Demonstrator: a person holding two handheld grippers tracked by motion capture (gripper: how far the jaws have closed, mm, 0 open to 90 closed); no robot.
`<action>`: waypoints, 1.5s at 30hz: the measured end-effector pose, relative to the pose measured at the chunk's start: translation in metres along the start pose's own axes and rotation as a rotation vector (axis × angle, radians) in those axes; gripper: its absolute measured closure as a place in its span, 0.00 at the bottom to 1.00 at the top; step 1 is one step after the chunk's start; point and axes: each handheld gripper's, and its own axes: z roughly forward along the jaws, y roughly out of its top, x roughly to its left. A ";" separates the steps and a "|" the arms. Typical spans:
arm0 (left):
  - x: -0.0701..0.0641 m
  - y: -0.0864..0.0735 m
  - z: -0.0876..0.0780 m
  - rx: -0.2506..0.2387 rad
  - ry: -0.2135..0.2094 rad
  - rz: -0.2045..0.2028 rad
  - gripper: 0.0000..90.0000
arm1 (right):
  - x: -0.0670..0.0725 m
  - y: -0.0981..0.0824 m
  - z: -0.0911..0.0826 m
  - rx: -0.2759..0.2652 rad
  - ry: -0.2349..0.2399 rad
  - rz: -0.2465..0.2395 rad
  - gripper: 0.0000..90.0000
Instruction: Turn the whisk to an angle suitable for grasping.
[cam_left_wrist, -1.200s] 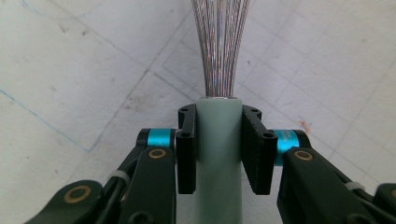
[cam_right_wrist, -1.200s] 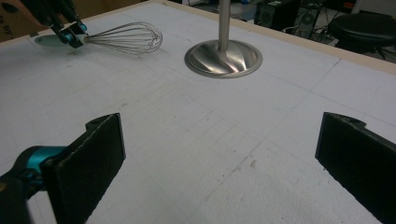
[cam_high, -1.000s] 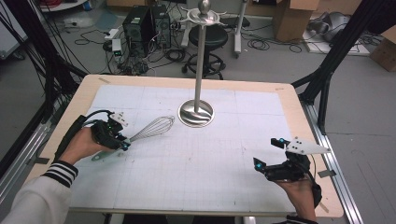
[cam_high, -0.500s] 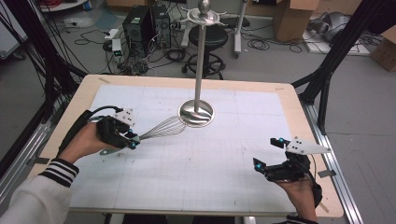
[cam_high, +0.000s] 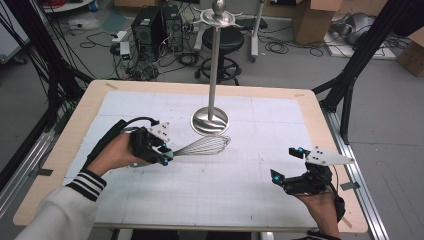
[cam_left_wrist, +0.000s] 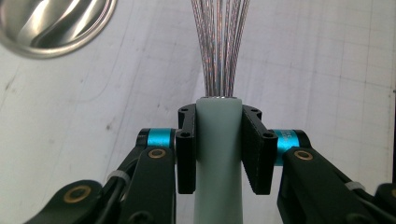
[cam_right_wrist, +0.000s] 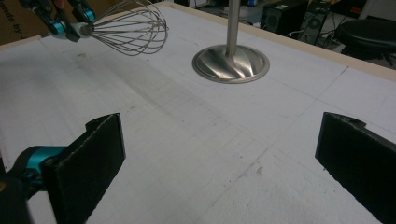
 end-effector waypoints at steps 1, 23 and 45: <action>-0.001 0.003 0.004 -0.004 -0.005 0.016 0.77 | 0.000 0.000 0.000 0.001 0.000 -0.003 0.01; -0.022 0.050 0.074 0.008 -0.140 0.129 0.77 | 0.001 0.001 0.001 0.005 0.014 -0.012 0.01; -0.026 0.064 0.109 0.011 -0.160 0.128 0.77 | 0.001 0.002 0.001 0.000 0.012 -0.011 0.01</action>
